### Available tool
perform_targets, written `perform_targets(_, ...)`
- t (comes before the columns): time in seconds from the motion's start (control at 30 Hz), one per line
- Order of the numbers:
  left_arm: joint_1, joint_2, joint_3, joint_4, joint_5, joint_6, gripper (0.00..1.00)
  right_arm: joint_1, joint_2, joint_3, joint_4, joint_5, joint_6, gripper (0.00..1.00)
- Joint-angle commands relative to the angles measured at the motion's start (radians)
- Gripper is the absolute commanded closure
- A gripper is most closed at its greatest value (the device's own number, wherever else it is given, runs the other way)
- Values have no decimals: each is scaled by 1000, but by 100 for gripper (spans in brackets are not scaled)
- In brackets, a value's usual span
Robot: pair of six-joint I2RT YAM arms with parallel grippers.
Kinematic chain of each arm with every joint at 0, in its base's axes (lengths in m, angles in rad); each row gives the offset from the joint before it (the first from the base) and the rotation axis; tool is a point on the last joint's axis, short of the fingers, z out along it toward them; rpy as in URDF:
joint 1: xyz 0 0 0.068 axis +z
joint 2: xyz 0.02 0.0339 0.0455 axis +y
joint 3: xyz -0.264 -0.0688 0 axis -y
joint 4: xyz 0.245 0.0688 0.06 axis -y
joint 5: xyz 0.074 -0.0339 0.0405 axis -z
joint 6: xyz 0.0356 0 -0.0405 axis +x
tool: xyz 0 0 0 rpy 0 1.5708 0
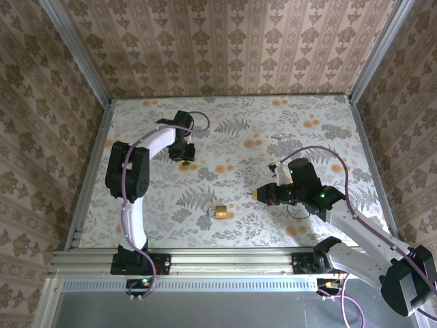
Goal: Unlock with the key
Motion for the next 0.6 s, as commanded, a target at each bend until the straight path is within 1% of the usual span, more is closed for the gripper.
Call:
perform_targets(0.0, 33, 57, -104, 1, 3, 2, 81, -5, 2, -9, -1, 17, -20, 100)
perform_targets(0.17, 72, 0, -183, 77, 67, -5, 90, -5, 2, -12, 5, 19, -14, 100)
perform_targets(0.37, 120, -83, -280, 180, 146, -19, 94, -5, 2, -15, 7, 20, -9, 100)
perform_targets(0.57, 193, -182, -396, 335, 301, -68, 96, -5, 3, -14, 10, 20, -6, 100)
